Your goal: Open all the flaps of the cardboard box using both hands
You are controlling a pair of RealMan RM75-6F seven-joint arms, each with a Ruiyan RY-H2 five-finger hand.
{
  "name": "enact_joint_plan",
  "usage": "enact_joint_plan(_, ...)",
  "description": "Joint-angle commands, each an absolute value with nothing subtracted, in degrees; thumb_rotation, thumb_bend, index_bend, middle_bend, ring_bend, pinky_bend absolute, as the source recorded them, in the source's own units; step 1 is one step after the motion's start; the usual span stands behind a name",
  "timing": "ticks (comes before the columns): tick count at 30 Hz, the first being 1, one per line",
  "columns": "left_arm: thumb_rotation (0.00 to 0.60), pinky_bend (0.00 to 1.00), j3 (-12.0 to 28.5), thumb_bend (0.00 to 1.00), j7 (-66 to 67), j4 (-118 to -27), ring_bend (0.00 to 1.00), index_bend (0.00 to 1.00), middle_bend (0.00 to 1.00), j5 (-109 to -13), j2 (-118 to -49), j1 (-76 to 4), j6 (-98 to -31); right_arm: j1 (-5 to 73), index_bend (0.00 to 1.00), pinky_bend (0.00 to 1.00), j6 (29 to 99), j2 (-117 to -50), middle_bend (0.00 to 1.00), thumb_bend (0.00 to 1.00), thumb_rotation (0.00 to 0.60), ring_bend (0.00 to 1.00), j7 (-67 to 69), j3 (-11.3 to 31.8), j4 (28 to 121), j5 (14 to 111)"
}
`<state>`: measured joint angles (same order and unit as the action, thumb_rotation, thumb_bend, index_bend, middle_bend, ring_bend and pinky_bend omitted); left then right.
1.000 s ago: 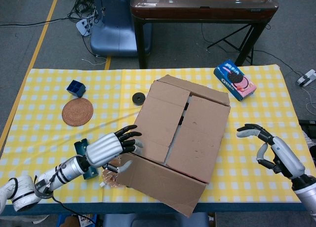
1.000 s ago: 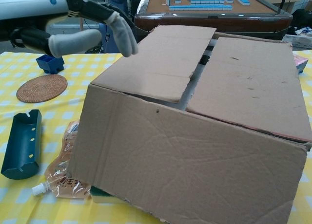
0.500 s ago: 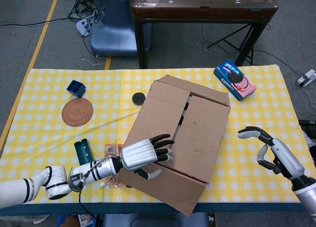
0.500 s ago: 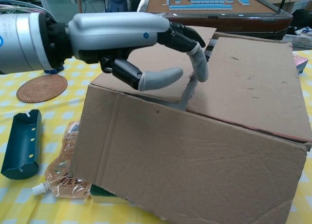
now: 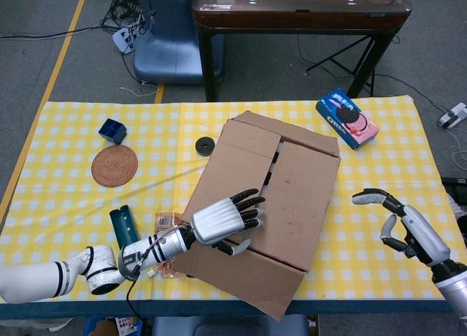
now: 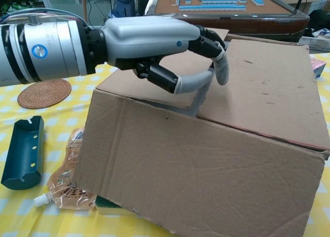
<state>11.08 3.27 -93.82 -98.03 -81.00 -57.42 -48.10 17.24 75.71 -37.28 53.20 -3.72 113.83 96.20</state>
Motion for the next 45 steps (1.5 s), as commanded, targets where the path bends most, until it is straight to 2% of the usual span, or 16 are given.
enact_joint_plan(1,0.147,0.00,10.51,0.56,5.37,-93.49,0.07,0.40,0.22,-97.53,-81.69,-57.89,-48.12,17.08,0.27,0.16,75.70,-37.33,0.24,0.97,0.600,0.11,53.44,-3.59,113.67,96.30)
enact_joint_plan(25,0.144,0.00,8.26,0.56,13.31,-91.27,0.07,0.50,0.22,-96.07,-82.92,-58.73,-50.84,15.38,0.26,0.16,76.59,-37.58,0.24,0.97,0.600,0.11,56.18,-3.01,112.24,97.28)
enact_joint_plan(37,0.144,0.00,7.61,0.56,18.13,-89.28,0.07,0.57,0.22,-97.75,-83.78,-58.39,-54.23,14.76,0.26,0.16,77.08,-37.55,0.24,0.97,0.600,0.11,56.56,-2.91,112.22,97.77)
enact_joint_plan(45,0.147,0.00,7.83,0.56,17.60,-91.07,0.07,0.61,0.22,-98.17,-82.29,-57.51,-57.23,14.60,0.26,0.16,77.29,-37.66,0.24,0.97,0.600,0.11,56.60,-2.70,111.97,97.85)
